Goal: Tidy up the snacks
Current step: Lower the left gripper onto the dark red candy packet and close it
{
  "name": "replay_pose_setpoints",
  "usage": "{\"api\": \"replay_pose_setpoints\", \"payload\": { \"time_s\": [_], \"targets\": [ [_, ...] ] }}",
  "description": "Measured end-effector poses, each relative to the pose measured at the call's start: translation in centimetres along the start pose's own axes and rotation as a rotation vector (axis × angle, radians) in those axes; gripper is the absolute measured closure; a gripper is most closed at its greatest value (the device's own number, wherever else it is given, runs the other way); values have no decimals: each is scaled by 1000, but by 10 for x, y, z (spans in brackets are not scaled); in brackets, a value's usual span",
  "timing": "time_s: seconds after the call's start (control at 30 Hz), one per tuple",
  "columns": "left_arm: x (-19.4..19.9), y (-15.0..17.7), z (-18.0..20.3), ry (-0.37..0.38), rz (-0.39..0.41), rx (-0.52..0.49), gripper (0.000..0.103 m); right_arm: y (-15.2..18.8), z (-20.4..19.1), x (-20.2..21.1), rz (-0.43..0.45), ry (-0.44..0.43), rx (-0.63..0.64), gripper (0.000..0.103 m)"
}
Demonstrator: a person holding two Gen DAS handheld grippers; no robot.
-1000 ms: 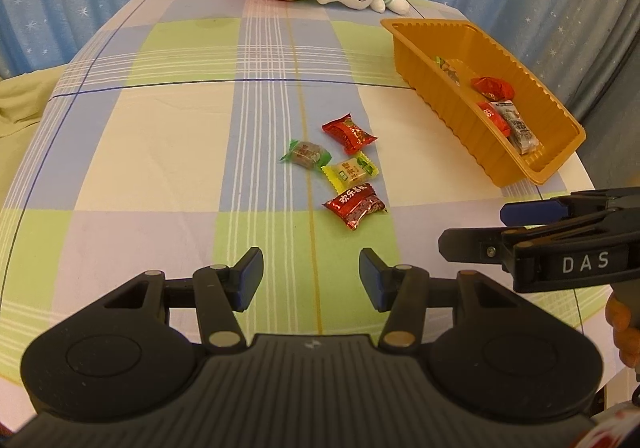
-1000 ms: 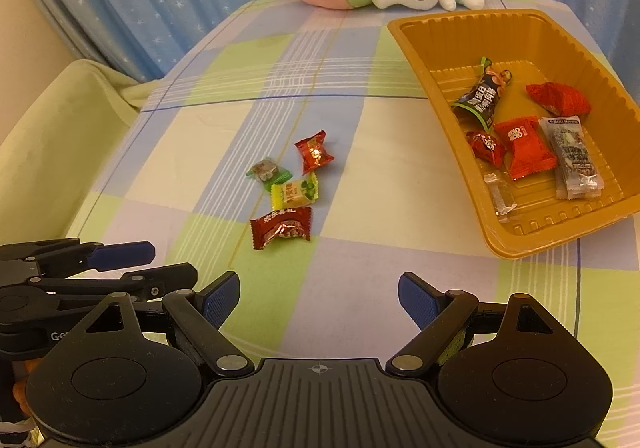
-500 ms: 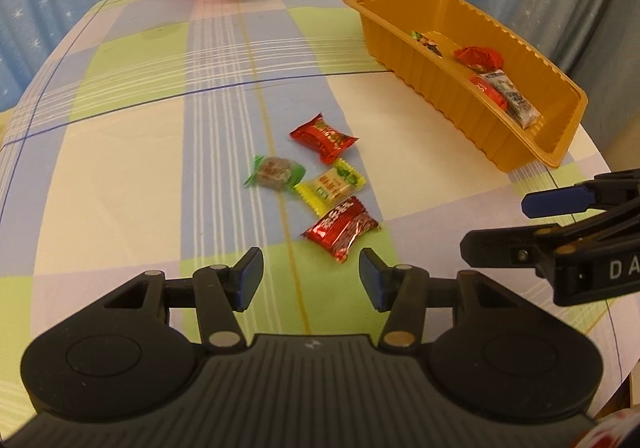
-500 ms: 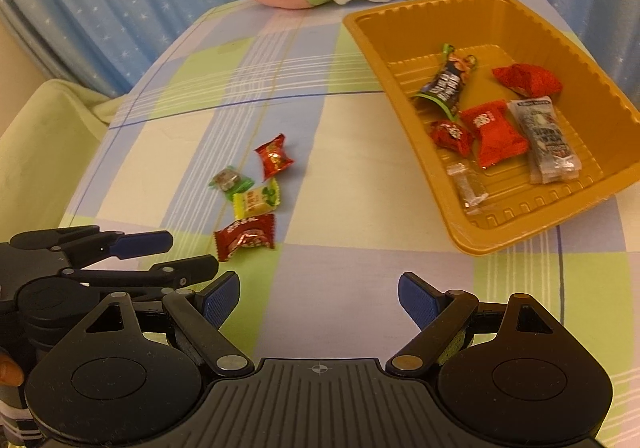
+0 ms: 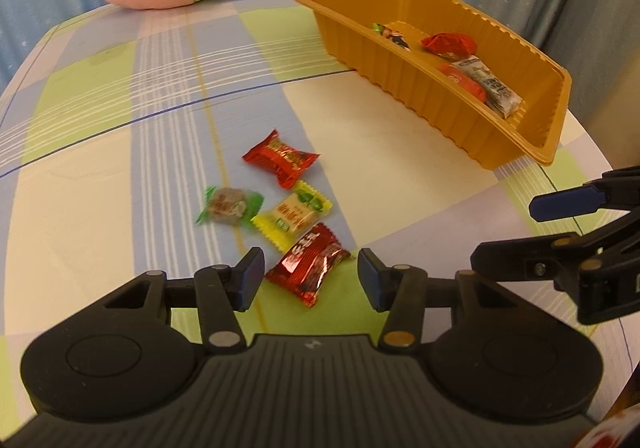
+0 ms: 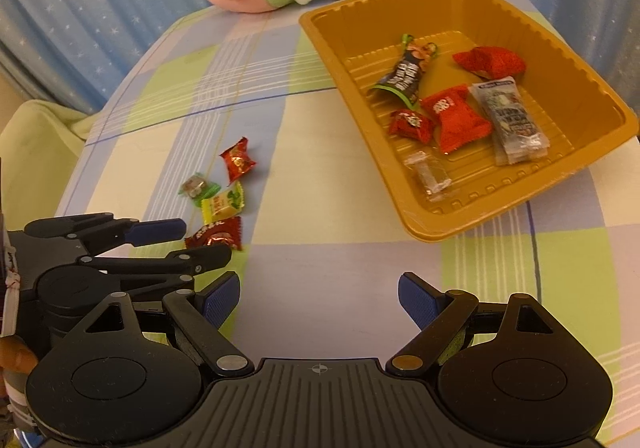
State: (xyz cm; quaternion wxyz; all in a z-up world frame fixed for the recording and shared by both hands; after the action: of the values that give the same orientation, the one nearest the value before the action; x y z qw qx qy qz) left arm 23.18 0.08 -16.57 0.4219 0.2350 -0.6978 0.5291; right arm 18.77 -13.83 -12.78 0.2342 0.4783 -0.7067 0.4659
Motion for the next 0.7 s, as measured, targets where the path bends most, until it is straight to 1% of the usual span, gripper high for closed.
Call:
{"api": "replay_pose_setpoints", "payload": {
  "time_s": [0.2, 0.3, 0.47, 0.7],
  "targets": [
    [-9, 0, 6, 8, 0, -33, 62, 2, 8, 5, 10, 13, -28, 17],
    [-8, 1, 10, 5, 6, -54, 65, 3, 12, 7, 13, 19, -41, 17],
    [-4, 5, 15, 25, -3, -62, 70, 6, 17, 10, 14, 24, -58, 17],
    [-7, 0, 16, 21, -16, -32, 71, 7, 19, 11, 14, 22, -65, 17]
  ]
}}
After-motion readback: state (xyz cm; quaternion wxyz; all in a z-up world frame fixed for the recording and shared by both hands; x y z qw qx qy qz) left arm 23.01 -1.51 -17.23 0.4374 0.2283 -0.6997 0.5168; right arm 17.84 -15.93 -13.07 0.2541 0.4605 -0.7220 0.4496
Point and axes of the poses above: each gripper's, at about its wrist camera, not at the fingertips, and x roughly against the way its jaws point, z to its right, y to its underside, the point moved 8 cm from there along -x, roughly the way its jaws point, and after that the axes turned 10 degrees about -y, right-handed, at the moved point
